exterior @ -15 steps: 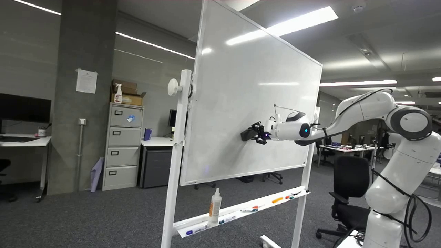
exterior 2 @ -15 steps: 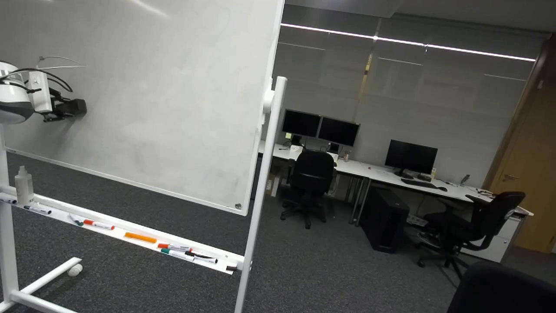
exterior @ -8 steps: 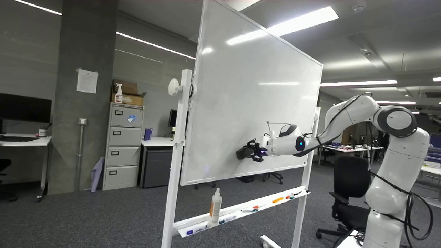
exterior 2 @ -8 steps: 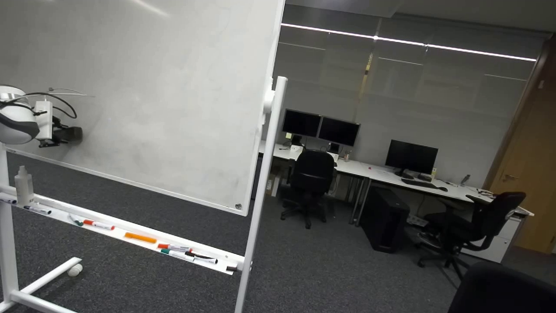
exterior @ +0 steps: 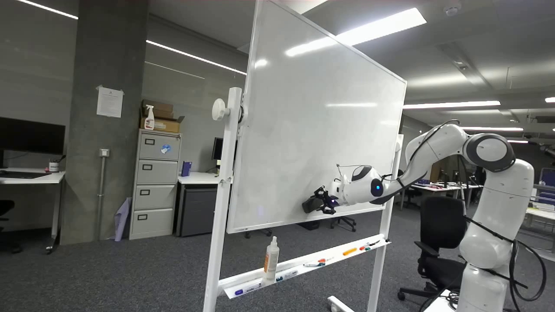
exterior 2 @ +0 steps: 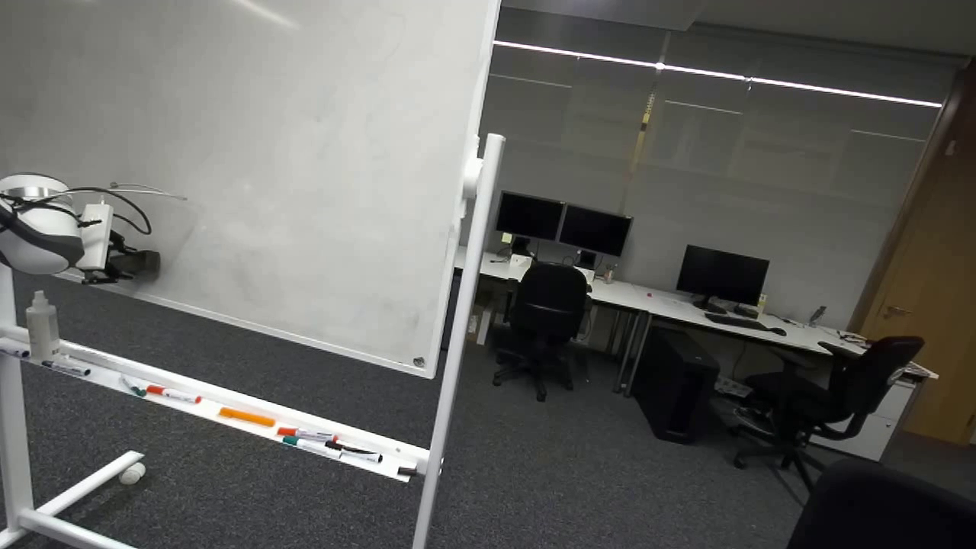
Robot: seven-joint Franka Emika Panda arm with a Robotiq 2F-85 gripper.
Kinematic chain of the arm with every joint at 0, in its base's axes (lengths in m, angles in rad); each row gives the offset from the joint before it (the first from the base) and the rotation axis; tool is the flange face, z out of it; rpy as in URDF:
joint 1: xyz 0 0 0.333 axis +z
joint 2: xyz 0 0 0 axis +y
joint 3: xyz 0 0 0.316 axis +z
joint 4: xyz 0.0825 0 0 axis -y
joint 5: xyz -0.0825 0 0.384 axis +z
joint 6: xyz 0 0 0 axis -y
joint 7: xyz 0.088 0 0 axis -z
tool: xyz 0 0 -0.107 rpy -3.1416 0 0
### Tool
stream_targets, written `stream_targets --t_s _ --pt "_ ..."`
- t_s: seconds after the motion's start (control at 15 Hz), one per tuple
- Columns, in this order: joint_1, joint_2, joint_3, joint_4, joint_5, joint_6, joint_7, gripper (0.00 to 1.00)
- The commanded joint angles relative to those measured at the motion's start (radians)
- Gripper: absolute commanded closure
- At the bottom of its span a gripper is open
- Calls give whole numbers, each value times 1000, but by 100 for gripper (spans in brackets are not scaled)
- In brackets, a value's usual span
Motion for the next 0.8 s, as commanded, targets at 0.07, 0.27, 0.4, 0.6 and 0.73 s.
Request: stream_targets --t_s 0.07,0.27,0.4,0.6,0.73 --pt "-29 13 -39 67 -11 18 -29 70" --pt "-23 2 -43 95 -23 50 -41 70" --pt "-20 -20 -45 102 -21 66 -52 70" --pt "-16 -60 -46 114 -22 78 -55 70" --pt "-15 -85 -45 126 -25 81 -54 70"
